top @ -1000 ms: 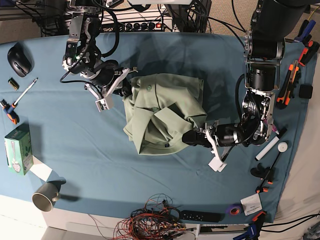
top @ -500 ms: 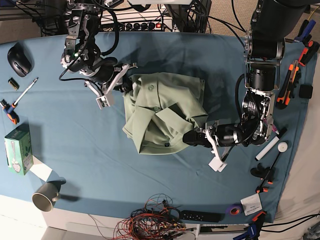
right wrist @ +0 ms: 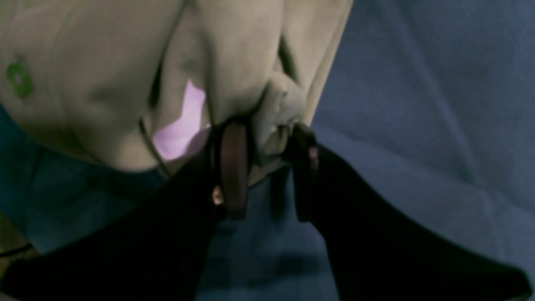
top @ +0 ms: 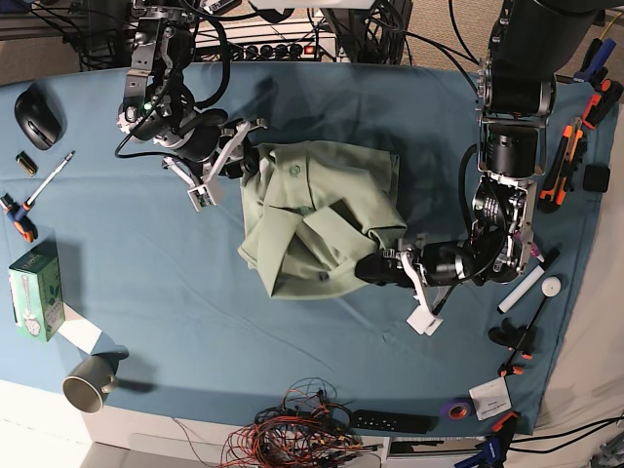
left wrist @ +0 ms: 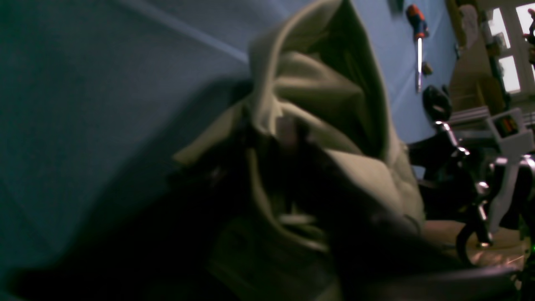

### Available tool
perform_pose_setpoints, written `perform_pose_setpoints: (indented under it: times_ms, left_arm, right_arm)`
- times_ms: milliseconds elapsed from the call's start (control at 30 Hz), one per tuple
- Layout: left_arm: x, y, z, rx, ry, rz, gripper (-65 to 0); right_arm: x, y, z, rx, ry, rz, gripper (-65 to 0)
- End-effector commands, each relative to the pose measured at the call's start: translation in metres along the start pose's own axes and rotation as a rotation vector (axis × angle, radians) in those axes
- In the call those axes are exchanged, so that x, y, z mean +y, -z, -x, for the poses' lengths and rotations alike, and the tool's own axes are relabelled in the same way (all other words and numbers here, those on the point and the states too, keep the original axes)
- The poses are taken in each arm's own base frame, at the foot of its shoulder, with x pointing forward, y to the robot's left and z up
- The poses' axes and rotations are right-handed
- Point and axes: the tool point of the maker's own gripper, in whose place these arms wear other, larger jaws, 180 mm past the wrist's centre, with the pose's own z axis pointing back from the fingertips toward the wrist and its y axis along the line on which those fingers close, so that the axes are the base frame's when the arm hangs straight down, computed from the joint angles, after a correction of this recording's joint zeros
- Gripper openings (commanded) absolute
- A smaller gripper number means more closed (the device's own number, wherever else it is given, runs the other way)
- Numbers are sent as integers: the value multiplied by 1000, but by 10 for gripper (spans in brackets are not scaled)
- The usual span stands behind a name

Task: Fold the T-shirt properly
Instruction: 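Grasp the shirt's side with the left gripper and tuck it under, then move the left gripper to the shirt's side and press it flat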

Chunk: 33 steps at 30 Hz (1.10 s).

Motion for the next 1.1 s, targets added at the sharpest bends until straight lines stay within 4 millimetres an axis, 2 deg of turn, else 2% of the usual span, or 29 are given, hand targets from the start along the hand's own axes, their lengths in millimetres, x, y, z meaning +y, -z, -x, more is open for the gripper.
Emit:
perform_pose_setpoints:
  times_ms: [0, 33, 167, 300, 500, 600, 700, 800, 933, 1000, 1067]
  left_arm:
    - [-8, -4, -28, -61, 40, 20, -348]
    - [-7, -5, -28, -61, 40, 18, -327]
    - [-7, -7, -31, -67, 47, 14, -326]
    - [-12, -13, -41, -88, 80, 13, -327]
    - [-18, -42, -63, -137, 115, 12, -328]
    - [-15, -62, -60, -119, 121, 10, -328]
    - [-11, -79, -43, -90, 104, 28, -328]
    - [-9, -92, -15, -62, 39, 72, -328]
    - [-12, -101, 26, -29, -19, 141, -328]
    - [-9, -103, 50, 19, -54, 133, -328]
    - [-7, -103, 66, 38, -82, 129, -328]
  right_arm:
    - [-1, -5, -10, -30, -24, 7, -468]
    - [-1, -8, -14, -39, -36, 17, -468]
    - [-5, -19, -32, -96, -87, 67, -468]
    - [-7, -28, -46, -138, -125, 106, -468]
    - [-19, -30, -43, -118, -114, 173, -468]
    - [-36, -34, -41, -107, -87, 265, -468]
    - [-43, -36, -43, -115, -84, 306, -468]
    - [-42, -36, -45, -128, -84, 302, -468]
    - [-38, -35, -53, -154, -78, 274, -469]
    - [-32, -34, -57, -170, -84, 243, -469]
    - [-29, -33, -58, -174, -92, 222, -469]
